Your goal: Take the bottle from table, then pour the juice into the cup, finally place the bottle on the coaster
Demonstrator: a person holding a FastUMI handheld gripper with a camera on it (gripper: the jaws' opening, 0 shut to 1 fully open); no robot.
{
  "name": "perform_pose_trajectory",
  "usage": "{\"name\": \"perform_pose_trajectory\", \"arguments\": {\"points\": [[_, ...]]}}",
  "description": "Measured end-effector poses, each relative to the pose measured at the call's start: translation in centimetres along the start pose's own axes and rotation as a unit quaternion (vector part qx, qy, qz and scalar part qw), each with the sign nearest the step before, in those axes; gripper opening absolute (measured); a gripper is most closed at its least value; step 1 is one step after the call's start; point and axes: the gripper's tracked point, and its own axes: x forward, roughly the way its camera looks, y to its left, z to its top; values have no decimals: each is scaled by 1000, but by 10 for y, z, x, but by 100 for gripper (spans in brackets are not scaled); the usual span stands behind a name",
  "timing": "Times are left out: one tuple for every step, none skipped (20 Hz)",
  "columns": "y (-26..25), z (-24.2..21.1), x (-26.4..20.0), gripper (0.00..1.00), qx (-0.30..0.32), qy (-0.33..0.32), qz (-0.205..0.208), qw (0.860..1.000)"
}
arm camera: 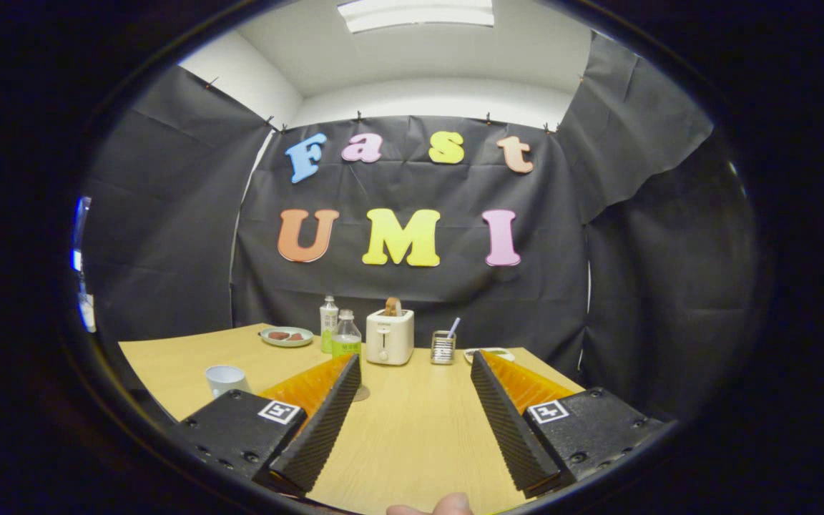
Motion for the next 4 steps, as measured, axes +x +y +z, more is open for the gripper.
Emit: {"name": "perform_pose_trajectory", "arguments": {"points": [[-1, 1, 0, 100, 1, -3, -1, 1000], [1, 2, 1, 100, 5, -5, 1, 1000], [4, 0, 2, 100, 9, -4, 5, 1000], [5, -1, 4, 99, 9, -1, 7, 1000]]}}
